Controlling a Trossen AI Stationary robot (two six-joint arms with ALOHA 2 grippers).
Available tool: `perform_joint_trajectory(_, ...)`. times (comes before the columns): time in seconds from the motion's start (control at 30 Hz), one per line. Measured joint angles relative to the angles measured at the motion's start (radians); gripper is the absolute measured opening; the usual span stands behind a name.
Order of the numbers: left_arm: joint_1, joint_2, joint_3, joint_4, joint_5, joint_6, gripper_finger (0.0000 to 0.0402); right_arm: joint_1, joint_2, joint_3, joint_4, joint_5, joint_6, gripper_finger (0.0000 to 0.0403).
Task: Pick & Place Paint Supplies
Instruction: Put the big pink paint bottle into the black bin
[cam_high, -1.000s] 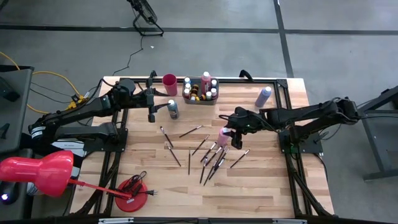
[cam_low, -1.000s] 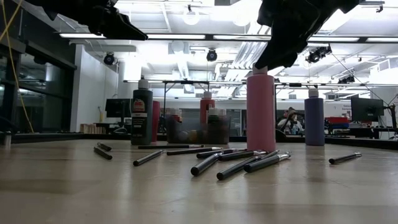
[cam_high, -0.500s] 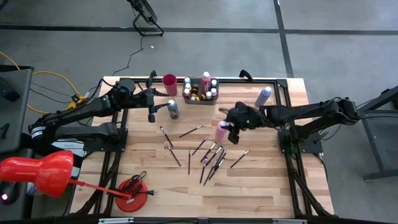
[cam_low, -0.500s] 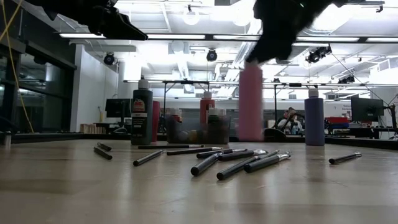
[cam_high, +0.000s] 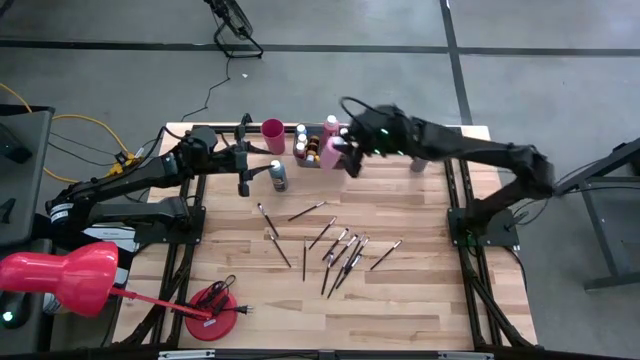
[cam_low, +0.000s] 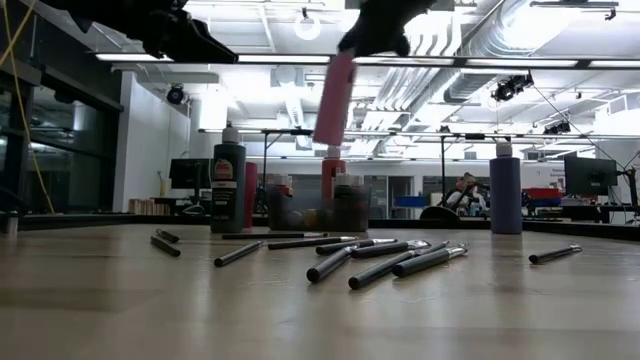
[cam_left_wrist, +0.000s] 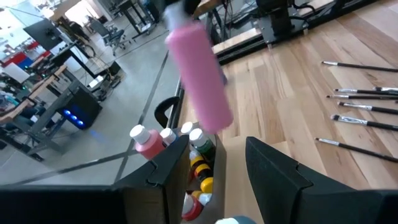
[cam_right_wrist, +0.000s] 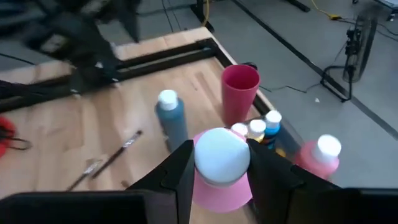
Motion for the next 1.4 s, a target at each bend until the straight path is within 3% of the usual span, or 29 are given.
perform_joint_trajectory(0.23,0.0,0.0,0.0,-0.002,0.0,0.0,0.0152,-0.099,0.277,0.295,-0.092,-0.007,-0.025,0.0116)
perform_joint_trajectory(0.4,0.0,0.0,0.0,-0.003,0.0,0.0,0.0152,-0.149,0.409,0.406,-0.113,-0.011,-0.038,0.0116)
perform_joint_trajectory(0.77,0.0,0.0,0.0,-0.004,0.0,0.0,0.0152,-0.206,0.546,0.431,-0.032,-0.013,-0.058,0.0118)
perform_joint_trajectory(1.4,0.0,0.0,0.0,-0.007,0.0,0.0,0.0152,-0.248,0.621,0.433,0.082,-0.075,-0.022,0.0123)
